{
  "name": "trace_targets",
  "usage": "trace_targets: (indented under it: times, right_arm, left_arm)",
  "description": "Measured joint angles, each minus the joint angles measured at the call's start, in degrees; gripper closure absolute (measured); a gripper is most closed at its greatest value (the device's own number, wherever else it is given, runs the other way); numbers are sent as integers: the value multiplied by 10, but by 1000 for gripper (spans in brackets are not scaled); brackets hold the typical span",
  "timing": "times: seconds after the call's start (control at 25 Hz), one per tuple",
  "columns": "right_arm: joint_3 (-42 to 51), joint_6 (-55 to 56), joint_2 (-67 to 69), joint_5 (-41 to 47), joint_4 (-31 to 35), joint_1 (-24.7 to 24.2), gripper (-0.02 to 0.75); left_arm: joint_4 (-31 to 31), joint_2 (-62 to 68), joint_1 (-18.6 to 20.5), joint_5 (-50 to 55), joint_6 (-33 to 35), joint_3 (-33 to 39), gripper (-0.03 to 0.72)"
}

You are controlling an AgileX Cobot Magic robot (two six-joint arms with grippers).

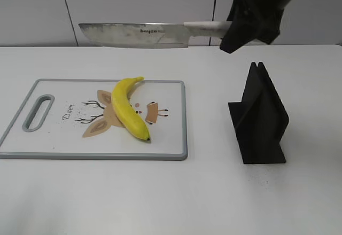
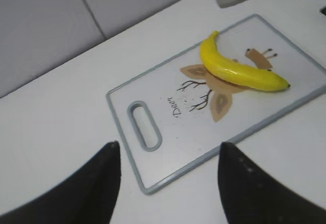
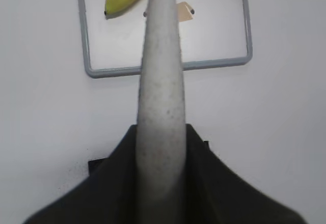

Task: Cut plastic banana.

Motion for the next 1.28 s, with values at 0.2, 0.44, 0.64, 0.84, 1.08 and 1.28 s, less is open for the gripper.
trace_targets:
  times: [0.2, 0.44, 0.64, 0.84, 1.08, 1.28]
  right_arm:
    - [-86, -26, 59, 17, 4, 0, 554]
    - [-148, -50, 118, 25, 18, 0, 554]
    - [-189, -71, 158, 26, 38, 0, 555]
    - [-197, -96, 185, 26, 56, 0, 555]
    - [-198, -103, 199, 26, 57, 0, 555]
    - [-199, -104, 200, 25, 65, 0, 555]
  left_arm:
    - [-102, 152, -3, 30, 188, -84, 109]
    - [-150, 342, -3, 95, 314, -235, 109]
    - [-153, 460, -7, 120, 363, -341, 111]
    - [-128, 550, -48, 116, 371, -404, 111]
    - [-101, 623, -88, 109, 373, -421, 133]
    - [-96, 652, -89, 99, 373, -421, 202]
